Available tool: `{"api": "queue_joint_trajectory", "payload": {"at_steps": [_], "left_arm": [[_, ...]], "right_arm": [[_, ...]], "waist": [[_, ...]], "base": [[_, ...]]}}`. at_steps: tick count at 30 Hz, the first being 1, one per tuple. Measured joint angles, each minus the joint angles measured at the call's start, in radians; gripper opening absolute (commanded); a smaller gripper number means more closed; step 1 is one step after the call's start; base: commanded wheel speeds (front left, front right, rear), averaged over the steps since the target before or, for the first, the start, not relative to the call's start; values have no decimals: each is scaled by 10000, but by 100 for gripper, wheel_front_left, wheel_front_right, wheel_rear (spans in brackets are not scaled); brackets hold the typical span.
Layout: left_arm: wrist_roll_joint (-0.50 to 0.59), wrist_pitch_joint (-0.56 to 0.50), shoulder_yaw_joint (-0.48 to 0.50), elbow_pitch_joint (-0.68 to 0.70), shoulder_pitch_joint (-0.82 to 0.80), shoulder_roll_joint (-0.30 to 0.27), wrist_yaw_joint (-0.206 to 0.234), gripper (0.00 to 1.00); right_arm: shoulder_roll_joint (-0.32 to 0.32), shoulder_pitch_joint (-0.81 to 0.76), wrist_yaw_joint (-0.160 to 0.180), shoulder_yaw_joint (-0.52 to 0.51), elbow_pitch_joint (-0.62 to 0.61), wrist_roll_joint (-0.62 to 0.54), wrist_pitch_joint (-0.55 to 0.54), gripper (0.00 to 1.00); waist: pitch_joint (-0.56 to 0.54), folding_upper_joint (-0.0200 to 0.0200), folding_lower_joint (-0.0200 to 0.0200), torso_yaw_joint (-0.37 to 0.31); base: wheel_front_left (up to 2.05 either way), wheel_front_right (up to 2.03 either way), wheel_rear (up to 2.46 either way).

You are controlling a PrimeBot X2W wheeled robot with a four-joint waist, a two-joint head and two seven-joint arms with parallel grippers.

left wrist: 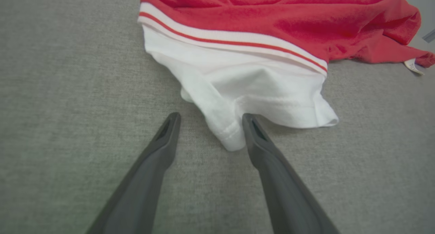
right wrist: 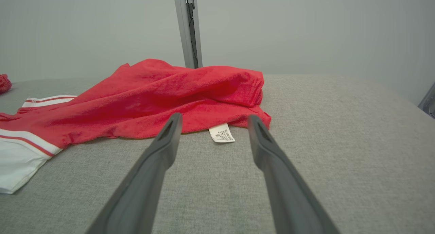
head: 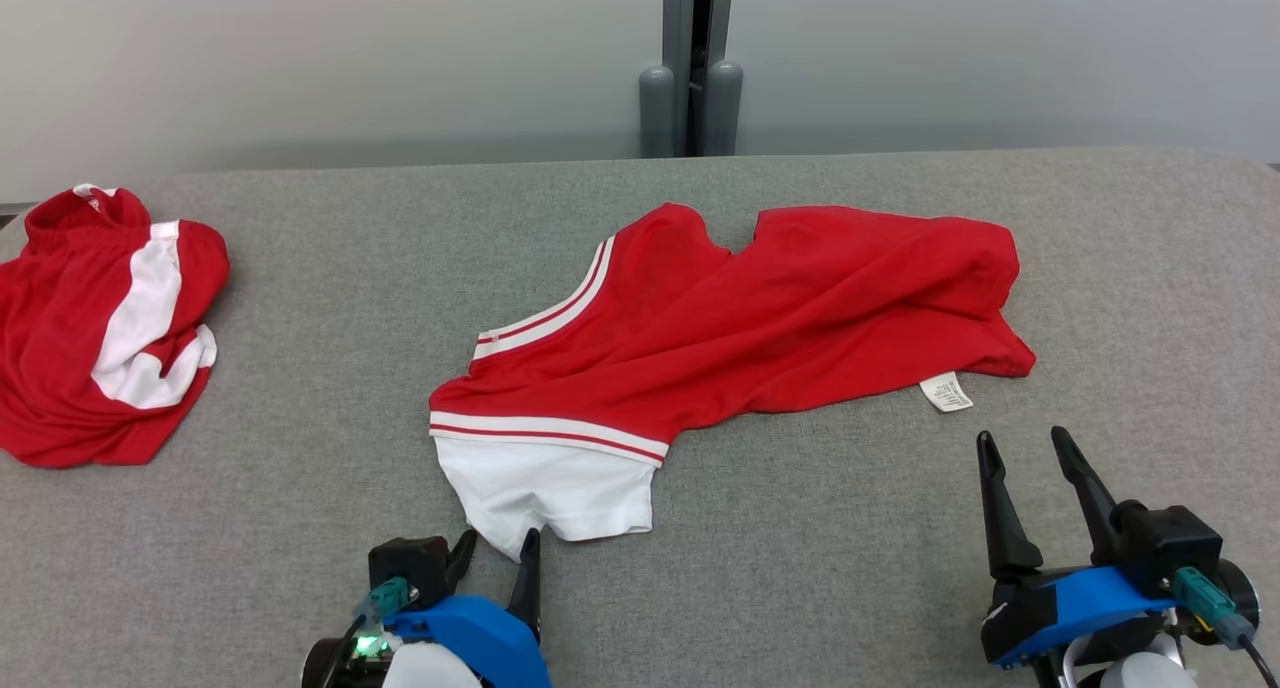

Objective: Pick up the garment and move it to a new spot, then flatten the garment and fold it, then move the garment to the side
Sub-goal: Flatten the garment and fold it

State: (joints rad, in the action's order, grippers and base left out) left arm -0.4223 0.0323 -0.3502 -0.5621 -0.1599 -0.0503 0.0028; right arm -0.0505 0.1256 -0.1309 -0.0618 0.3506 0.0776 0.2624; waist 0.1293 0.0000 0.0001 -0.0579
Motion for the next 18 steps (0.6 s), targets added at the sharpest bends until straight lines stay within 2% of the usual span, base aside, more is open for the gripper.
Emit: {"api": "queue_joint_trajectory", "payload": {"at_steps": [1,2,3,4,5,6,18], "left_arm": [[-10,0,-88,-98,-71,-2,8,100],[-113,4,-151,-132,-129,-2,8,76],[-282,50,-192,-150,-167,0,4,46],[-397,127,-236,-155,-193,0,4,27],[-456,224,-272,-159,-223,0,4,2],[-460,351,-282,-151,-260,0,8,0],[-516,1593,82,702,-754,-205,61,0]], "right_arm": [[2,5,0,-31,15,-12,0,100],[4,30,0,-79,33,-31,0,100],[4,68,0,-150,56,-67,-2,100],[2,120,0,-253,102,-104,0,100],[4,172,0,-412,155,-222,0,100],[4,248,0,-573,238,-359,-40,100],[-65,2616,2,-3653,2034,-2096,-2056,100]], "waist": [[14,0,0,-7],[27,0,0,-7],[42,0,0,3],[60,0,0,28],[79,0,0,66],[106,0,0,111],[653,0,0,923]], "base": [[0,0,0],[0,0,0],[0,0,0],[0,0,0],[0,0,0],[0,0,0],[0,0,0]]}}
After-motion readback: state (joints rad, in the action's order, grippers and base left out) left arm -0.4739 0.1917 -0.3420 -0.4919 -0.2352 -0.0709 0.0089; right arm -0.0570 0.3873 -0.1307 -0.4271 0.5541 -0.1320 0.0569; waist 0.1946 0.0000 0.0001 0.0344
